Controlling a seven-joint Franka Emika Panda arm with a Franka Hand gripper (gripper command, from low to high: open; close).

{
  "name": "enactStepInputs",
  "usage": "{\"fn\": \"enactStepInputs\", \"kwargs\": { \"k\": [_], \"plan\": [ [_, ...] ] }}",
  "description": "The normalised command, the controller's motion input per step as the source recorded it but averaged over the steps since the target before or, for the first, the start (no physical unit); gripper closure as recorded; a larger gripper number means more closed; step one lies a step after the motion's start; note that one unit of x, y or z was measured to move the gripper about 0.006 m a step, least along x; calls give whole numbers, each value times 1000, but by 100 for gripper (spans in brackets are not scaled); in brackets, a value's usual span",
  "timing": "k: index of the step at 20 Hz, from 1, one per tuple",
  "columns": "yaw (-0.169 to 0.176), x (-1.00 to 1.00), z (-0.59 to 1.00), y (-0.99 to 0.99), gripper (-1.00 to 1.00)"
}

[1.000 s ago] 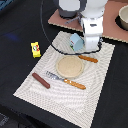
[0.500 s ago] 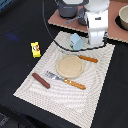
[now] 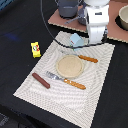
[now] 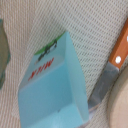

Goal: Interact with the objects in diverse but meaningful ways.

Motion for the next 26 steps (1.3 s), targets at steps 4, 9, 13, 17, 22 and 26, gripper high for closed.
{"fn": "enactStepInputs", "kwargs": {
  "k": [4,9,13,17,22,26],
  "plan": [
    [110,-683,4,-4,-100],
    [115,-410,0,65,-100],
    [122,-65,-7,86,-100],
    [87,-56,-96,1,-100],
    [69,-42,-241,-38,-100],
    [49,-77,-286,-116,-100]
  ]
}}
